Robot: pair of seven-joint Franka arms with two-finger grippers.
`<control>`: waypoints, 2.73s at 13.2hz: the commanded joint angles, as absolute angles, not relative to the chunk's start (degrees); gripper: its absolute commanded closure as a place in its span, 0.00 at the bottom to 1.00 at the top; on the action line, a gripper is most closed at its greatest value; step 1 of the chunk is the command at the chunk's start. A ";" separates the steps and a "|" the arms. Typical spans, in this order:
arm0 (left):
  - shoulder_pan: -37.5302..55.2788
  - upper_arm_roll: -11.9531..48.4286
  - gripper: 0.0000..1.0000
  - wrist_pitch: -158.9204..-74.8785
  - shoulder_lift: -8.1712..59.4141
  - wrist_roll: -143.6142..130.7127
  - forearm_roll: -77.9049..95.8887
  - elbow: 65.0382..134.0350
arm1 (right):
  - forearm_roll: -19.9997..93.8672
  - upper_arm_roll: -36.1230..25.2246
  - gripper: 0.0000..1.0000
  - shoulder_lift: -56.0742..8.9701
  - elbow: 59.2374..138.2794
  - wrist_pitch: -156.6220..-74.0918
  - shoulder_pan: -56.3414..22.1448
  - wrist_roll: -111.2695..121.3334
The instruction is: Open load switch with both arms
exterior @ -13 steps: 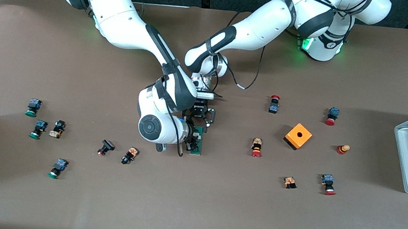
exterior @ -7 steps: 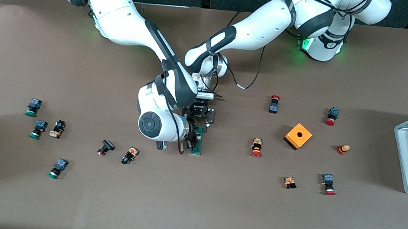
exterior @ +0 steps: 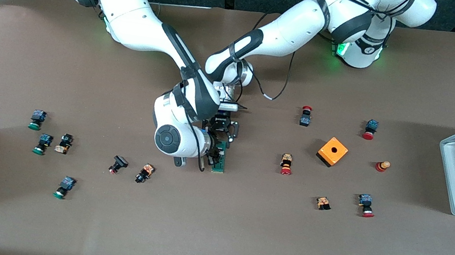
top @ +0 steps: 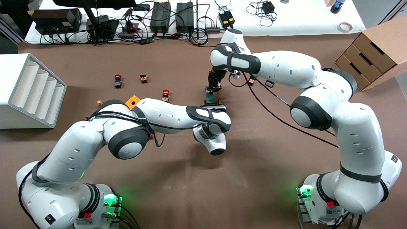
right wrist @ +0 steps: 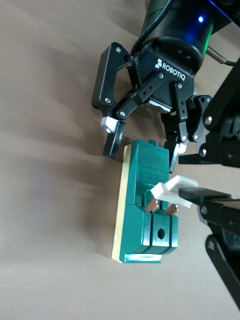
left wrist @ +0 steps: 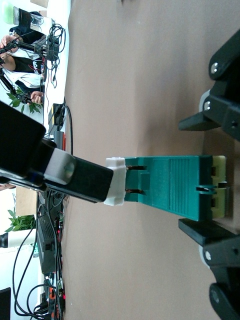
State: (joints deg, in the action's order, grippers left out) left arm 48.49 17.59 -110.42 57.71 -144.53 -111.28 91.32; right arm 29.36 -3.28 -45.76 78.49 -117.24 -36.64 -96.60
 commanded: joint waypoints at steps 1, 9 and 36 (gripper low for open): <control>49.04 17.31 0.22 -110.21 58.80 -144.93 -111.36 89.56 | 27.25 -3.16 0.78 -44.47 81.65 -118.47 -37.35 -96.68; 49.39 17.58 0.21 -109.95 58.36 -145.55 -107.94 89.56 | 26.46 -3.16 0.79 -45.70 82.26 -120.67 -38.32 -96.59; 50.19 17.67 0.21 -109.78 58.01 -144.93 -105.38 88.68 | 11.61 -3.25 0.00 -12.49 90.79 -101.45 -14.69 -39.33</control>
